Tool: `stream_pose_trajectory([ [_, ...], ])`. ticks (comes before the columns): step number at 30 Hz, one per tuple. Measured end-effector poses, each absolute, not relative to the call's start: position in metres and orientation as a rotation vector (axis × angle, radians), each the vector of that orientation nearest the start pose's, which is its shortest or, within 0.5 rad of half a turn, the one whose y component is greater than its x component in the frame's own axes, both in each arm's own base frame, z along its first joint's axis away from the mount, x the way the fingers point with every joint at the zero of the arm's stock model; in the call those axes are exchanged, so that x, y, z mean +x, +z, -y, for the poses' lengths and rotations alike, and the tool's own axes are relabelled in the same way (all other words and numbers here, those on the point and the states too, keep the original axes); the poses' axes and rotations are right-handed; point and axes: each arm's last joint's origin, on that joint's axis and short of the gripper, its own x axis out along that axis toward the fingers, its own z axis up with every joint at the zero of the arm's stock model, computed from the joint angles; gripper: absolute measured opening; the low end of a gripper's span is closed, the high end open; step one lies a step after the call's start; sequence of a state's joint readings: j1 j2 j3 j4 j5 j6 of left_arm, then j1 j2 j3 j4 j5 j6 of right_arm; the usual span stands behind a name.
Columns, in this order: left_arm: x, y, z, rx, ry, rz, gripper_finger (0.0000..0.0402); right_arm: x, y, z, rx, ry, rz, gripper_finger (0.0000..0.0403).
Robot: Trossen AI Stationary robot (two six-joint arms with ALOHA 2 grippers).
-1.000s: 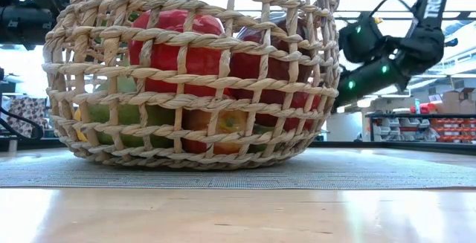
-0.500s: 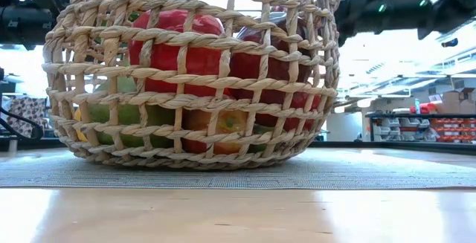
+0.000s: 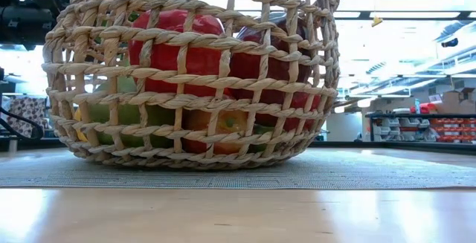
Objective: Build produce basket
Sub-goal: Put the red grapes into the brown basket
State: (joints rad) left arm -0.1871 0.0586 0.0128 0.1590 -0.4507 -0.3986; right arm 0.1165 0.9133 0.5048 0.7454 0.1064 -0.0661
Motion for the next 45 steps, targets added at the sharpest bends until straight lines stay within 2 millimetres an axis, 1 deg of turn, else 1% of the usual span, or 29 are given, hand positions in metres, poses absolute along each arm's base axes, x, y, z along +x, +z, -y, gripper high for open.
stream_pose_trajectory([
  [5,0.098,0.178,0.006,-0.431,0.239,0.159,0.0389,0.227,0.327,-0.034,-0.094,0.018,0.338,0.016],
  [10,0.098,0.178,0.006,-0.432,0.239,0.159,0.0389,0.263,0.35,-0.042,-0.149,-0.015,0.212,0.016],
  [15,0.098,0.178,0.006,-0.432,0.238,0.159,0.0389,0.294,0.365,-0.048,-0.206,0.004,0.074,0.016],
  [20,0.098,0.178,0.006,-0.432,0.239,0.159,0.0389,0.317,0.374,-0.057,-0.294,0.033,-0.023,0.016],
  [23,0.098,0.178,0.006,-0.432,0.238,0.159,0.0389,0.328,0.374,-0.065,-0.381,0.064,-0.087,0.016],
  [26,0.098,0.178,0.006,-0.432,0.239,0.159,0.0389,0.337,0.37,-0.076,-0.536,0.089,-0.147,0.016],
  [29,0.098,0.178,0.006,-0.431,0.239,0.159,0.0389,0.344,0.363,-0.086,-0.768,0.04,-0.197,0.016],
  [33,0.098,0.178,0.006,-0.432,0.239,0.159,0.0389,0.352,0.349,-0.094,-1.143,-0.042,-0.3,0.016],
  [35,0.098,0.178,0.006,-0.432,0.239,0.159,0.0389,0.356,0.341,-0.096,-1.271,-0.053,-0.346,0.016],
  [38,0.098,0.178,0.006,-0.432,0.239,0.159,0.0389,0.363,0.333,-0.101,-1.357,-0.054,-0.358,0.016],
  [43,0.098,0.178,0.006,-0.432,0.239,0.159,0.0389,0.368,0.325,-0.106,-1.397,-0.037,-0.36,0.016],
  [45,0.098,0.178,0.006,-0.432,0.238,0.159,0.0389,0.37,0.323,-0.107,-1.388,-0.03,-0.35,0.016],
])
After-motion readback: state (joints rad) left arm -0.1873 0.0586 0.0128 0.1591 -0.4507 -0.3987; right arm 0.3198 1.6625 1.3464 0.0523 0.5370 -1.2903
